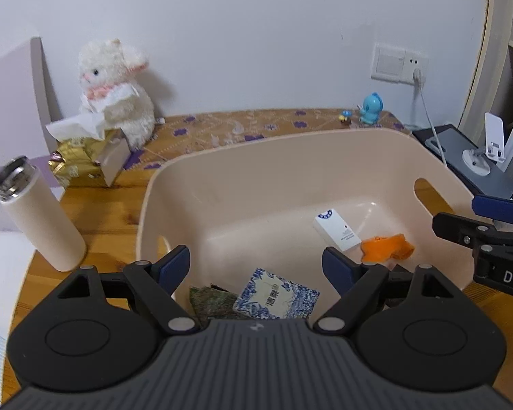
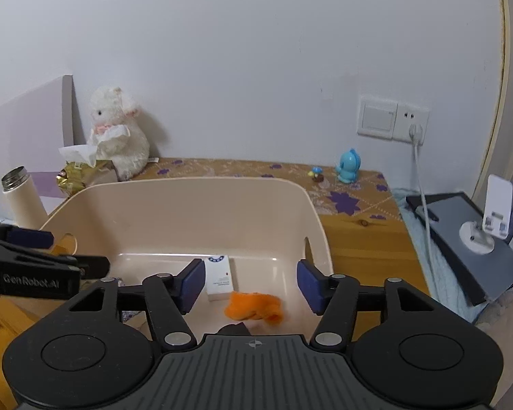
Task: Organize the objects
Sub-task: 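Lift both held items into the bin and open both grippers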
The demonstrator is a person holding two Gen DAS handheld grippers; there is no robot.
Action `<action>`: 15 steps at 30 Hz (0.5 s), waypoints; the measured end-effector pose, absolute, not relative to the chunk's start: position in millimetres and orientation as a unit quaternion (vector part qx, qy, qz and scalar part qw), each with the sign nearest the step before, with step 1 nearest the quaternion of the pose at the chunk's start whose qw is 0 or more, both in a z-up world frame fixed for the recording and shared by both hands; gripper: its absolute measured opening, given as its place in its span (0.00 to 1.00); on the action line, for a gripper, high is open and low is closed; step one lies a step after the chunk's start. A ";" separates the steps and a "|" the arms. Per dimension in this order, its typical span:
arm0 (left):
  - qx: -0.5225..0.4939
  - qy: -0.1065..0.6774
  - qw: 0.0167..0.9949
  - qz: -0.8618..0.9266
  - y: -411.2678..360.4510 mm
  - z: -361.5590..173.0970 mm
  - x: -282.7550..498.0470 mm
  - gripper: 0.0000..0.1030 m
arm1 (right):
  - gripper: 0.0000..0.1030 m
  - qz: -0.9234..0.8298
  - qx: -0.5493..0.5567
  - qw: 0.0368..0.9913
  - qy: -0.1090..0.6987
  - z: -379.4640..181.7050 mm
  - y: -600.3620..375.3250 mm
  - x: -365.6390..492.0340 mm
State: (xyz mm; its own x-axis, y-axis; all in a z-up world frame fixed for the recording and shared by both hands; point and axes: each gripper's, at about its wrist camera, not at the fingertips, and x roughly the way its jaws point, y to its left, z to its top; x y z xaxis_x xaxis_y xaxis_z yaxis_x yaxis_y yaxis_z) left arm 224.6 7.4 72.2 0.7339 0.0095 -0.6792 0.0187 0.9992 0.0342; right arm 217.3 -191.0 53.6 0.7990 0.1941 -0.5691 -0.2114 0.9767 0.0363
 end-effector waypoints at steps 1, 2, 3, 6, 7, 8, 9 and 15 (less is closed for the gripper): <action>0.018 0.362 0.932 -0.002 7.8 75.6 221.2 0.83 | 0.62 0.107 -0.016 0.949 0.295 56.3 -191.9 213.8; 0.017 0.358 0.933 -0.003 8.7 79.6 217.6 0.83 | 0.63 0.108 -0.016 0.950 0.292 58.6 -193.0 210.1; 0.015 0.355 0.935 -0.004 9.0 83.6 213.5 0.83 | 0.64 0.109 -0.016 0.952 0.287 61.8 -194.0 205.4; 0.012 0.343 0.939 -0.004 10.2 94.3 199.3 0.83 | 0.66 0.107 -0.019 0.956 0.274 70.4 -197.0 190.7; 0.010 0.339 0.941 -0.004 11.0 97.1 194.3 0.83 | 0.66 0.106 -0.020 0.956 0.272 72.8 -197.8 185.6; 0.009 0.334 0.942 -0.003 11.4 99.7 188.4 0.83 | 0.66 0.107 -0.020 0.957 0.269 75.1 -199.1 179.7; 0.009 0.329 0.944 -0.001 12.1 102.0 181.7 0.83 | 0.67 0.108 -0.020 0.958 0.265 77.6 -200.2 173.0; 0.006 0.327 0.945 -0.006 14.0 102.5 148.7 0.83 | 0.71 0.113 -0.026 0.960 0.255 85.5 -204.4 138.7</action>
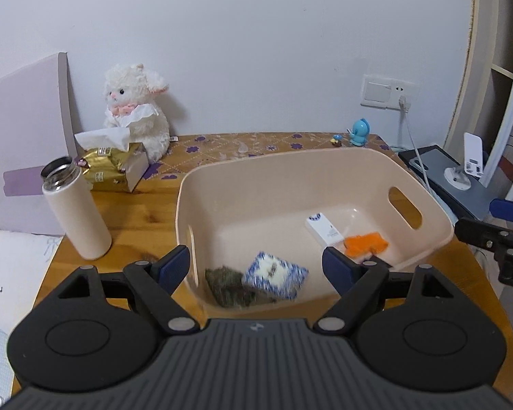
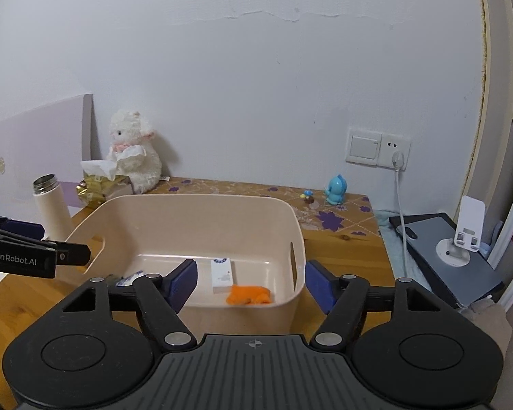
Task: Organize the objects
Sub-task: 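Lift both held items into the bin and open both grippers, then move both tools back toward the floral scrunchie beside the bin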
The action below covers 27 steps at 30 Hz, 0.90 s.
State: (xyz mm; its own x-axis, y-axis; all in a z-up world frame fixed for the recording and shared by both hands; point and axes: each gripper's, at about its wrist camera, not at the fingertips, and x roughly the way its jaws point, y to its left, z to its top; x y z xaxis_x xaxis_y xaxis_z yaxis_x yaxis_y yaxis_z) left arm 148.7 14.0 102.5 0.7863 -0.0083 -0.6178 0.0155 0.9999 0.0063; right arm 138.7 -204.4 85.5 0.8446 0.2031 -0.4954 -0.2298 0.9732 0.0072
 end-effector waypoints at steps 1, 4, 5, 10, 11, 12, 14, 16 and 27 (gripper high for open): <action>0.007 0.327 0.945 -0.008 13.9 101.3 143.4 0.83 | 0.72 0.113 -0.029 0.960 0.254 85.5 -204.8 133.6; 0.011 0.329 0.944 -0.011 13.6 97.6 128.6 0.83 | 0.74 0.112 -0.035 0.959 0.256 83.7 -206.3 119.5; 0.010 0.330 0.944 -0.012 14.2 96.0 124.7 0.83 | 0.75 0.112 -0.036 0.959 0.258 82.2 -206.7 115.0; 0.007 0.348 0.937 -0.014 17.2 80.1 110.2 0.83 | 0.75 0.114 -0.048 0.954 0.272 69.7 -207.6 100.2; 0.009 0.353 0.936 -0.013 17.6 75.7 108.8 0.83 | 0.75 0.114 -0.049 0.953 0.276 65.8 -207.7 98.1; 0.011 0.358 0.933 -0.012 17.8 70.3 107.5 0.83 | 0.76 0.114 -0.050 0.952 0.281 61.2 -207.9 97.0; 0.010 0.369 0.929 -0.012 18.7 59.6 105.9 0.83 | 0.76 0.112 -0.052 0.948 0.292 50.7 -208.8 97.1; 0.008 0.381 0.924 -0.013 20.0 48.6 105.4 0.83 | 0.76 0.110 -0.051 0.944 0.307 37.6 -209.9 98.9; 0.004 0.439 0.898 -0.013 23.6 -12.4 119.6 0.83 | 0.76 0.111 -0.030 0.922 0.370 -26.6 -212.1 125.4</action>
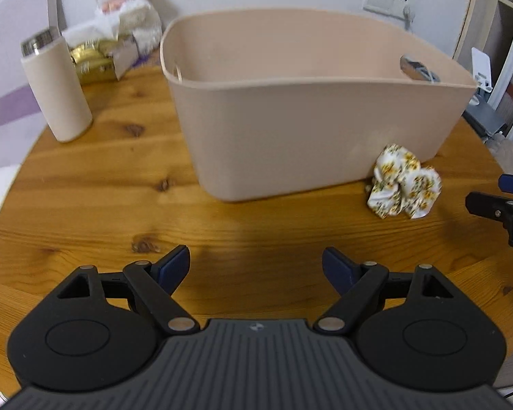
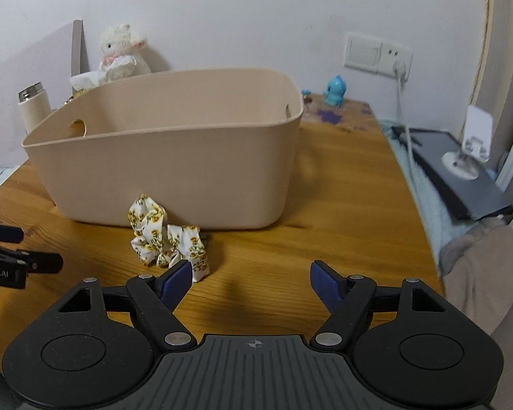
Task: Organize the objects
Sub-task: 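Move both tools back toward the floral scrunchie beside the bin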
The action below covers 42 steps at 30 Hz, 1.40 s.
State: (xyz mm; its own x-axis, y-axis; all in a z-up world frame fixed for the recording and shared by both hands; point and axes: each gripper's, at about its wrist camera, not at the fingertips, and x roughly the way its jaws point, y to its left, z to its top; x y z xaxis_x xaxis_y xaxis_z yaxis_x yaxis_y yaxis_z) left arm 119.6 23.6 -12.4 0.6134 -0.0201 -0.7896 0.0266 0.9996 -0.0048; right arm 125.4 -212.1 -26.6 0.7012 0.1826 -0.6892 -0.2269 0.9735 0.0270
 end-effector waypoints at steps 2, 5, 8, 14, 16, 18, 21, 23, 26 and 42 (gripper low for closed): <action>0.001 0.443 0.896 -0.013 25.9 -17.6 123.0 0.83 | 0.76 0.117 -0.029 0.920 0.374 -34.1 -207.1 129.4; -0.002 0.445 0.895 -0.011 29.6 -23.2 127.7 0.83 | 0.76 0.128 -0.032 0.918 0.374 -43.6 -196.9 135.5; -0.007 0.447 0.895 -0.011 34.3 -25.9 131.4 0.83 | 0.76 0.140 -0.035 0.919 0.367 -48.7 -186.8 141.3; -0.008 0.442 0.897 -0.010 38.6 -26.3 133.4 0.83 | 0.37 0.168 -0.037 0.913 0.370 -52.5 -168.6 150.1; -0.009 0.440 0.898 -0.010 39.6 -25.8 133.3 0.83 | 0.18 0.181 -0.035 0.909 0.373 -53.1 -163.1 148.4; -0.014 0.439 0.898 -0.011 42.0 -25.2 133.8 0.83 | 0.13 0.191 -0.041 0.909 0.368 -53.4 -158.9 143.8; -0.016 0.435 0.900 -0.012 42.3 -22.9 131.9 0.83 | 0.08 0.205 -0.040 0.905 0.371 -52.0 -156.6 137.0; -0.021 0.432 0.901 -0.014 41.8 -20.6 128.3 0.83 | 0.07 0.219 -0.036 0.901 0.373 -49.4 -153.6 133.6; -0.024 0.427 0.904 -0.018 40.1 -15.5 123.6 0.83 | 0.07 0.234 -0.040 0.898 0.369 -44.6 -148.9 125.1; -0.020 0.423 0.904 -0.063 19.8 -8.1 118.0 0.83 | 0.45 0.237 -0.070 0.893 0.376 -40.4 -156.8 111.8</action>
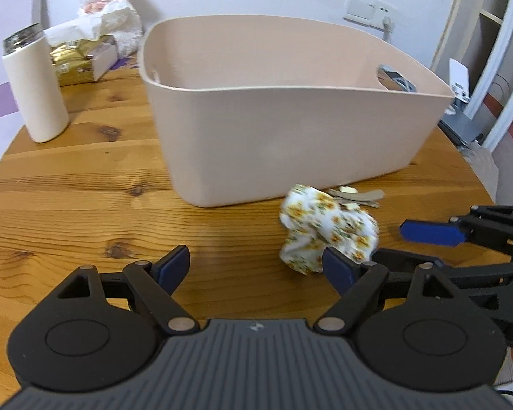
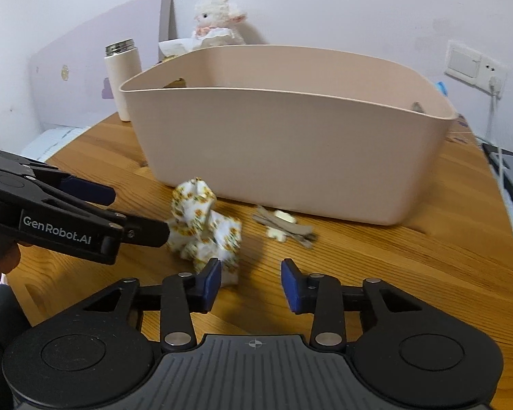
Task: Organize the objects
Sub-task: 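Move both tools back toward the floral scrunchie beside the bin, then grasp the floral scrunchie with the left gripper while the right grasps the keys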
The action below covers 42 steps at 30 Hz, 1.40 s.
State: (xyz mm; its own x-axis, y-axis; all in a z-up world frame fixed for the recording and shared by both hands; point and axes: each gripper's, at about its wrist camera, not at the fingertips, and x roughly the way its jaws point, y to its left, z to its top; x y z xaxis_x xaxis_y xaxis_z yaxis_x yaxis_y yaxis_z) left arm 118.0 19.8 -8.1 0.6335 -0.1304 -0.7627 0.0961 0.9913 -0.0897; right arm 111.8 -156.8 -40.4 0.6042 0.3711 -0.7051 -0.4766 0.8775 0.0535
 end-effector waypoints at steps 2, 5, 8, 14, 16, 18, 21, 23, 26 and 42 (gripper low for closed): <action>-0.018 0.424 0.902 -0.074 12.3 -8.7 117.6 0.83 | 0.47 0.227 -0.075 0.895 0.377 -40.1 -165.2 110.8; -0.013 0.426 0.900 -0.092 -2.0 -10.5 118.6 0.85 | 0.48 0.207 -0.077 0.898 0.382 -42.8 -179.3 112.4; -0.019 0.424 0.900 -0.098 -14.0 -15.4 124.5 0.88 | 0.48 0.190 -0.074 0.899 0.387 -46.9 -188.8 117.3; -0.038 0.434 0.895 -0.094 -26.8 -30.5 146.3 0.90 | 0.50 0.177 -0.075 0.901 0.389 -56.0 -188.2 125.7; -0.032 0.430 0.899 -0.080 -27.9 -32.2 152.4 0.90 | 0.52 0.176 -0.079 0.902 0.387 -58.3 -185.3 128.2; -0.033 0.426 0.902 -0.066 -23.8 -33.2 154.8 0.88 | 0.54 0.177 -0.081 0.903 0.383 -59.5 -180.2 130.5; -0.006 0.423 0.905 -0.052 -21.2 -34.4 155.1 0.82 | 0.56 0.178 -0.082 0.905 0.377 -60.2 -174.1 135.9; 0.005 0.420 0.906 -0.048 -18.7 -33.9 154.0 0.74 | 0.57 0.179 -0.085 0.906 0.374 -61.5 -169.6 141.1; -0.003 0.421 0.906 -0.047 -10.7 -31.5 155.5 0.66 | 0.58 0.182 -0.092 0.908 0.365 -62.3 -161.6 146.0; 0.005 0.408 0.911 -0.060 8.5 -32.2 152.5 0.44 | 0.33 0.202 -0.099 0.909 0.351 -61.3 -140.3 155.8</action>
